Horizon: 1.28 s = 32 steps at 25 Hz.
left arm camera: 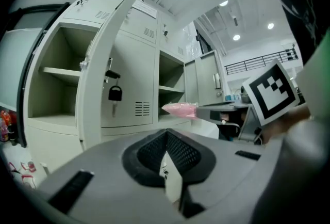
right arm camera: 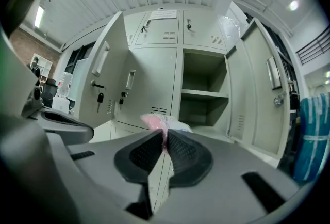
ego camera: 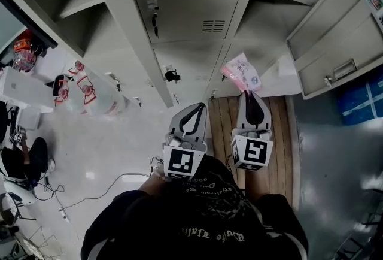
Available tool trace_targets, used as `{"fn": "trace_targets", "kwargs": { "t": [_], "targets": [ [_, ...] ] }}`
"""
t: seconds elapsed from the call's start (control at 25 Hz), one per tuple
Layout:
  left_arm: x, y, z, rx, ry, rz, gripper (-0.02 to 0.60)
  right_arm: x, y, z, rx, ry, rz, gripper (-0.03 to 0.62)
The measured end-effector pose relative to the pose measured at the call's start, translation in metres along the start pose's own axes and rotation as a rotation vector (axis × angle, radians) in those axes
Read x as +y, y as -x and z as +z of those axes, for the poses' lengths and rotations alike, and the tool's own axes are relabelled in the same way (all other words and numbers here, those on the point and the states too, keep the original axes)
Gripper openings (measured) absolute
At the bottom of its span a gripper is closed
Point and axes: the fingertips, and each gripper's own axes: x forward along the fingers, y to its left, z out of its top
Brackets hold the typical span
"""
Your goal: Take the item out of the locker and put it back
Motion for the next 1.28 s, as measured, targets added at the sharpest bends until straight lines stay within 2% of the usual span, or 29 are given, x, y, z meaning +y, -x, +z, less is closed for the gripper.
{"fn": "trace_targets", "kwargs": {
  "t": [0.12,0.52,1.16,1.28],
  "targets": [
    [0.011,0.026,-0.006,0.027,0.000,-0.002,0.008,0.021,0.013,0.003,-0.005,-0.006,-0.011,0.028],
    [0.047,0.097,-0.001,-0.018,0.023,0.012,0.008,0.091,0.057,0.014,-0.009,0.021,-0.025,0.028],
    [0.121,0.156,-0.010,-0.019,0.037,0.124,0.008,0.152,0.102,0.033,-0.028,0.012,-0.038,0.028],
    [0.131,0.164,-0.012,-0.017,0.039,0.142,0.008,0.167,0.112,0.039,-0.030,0.007,0.005,0.028]
  ]
}}
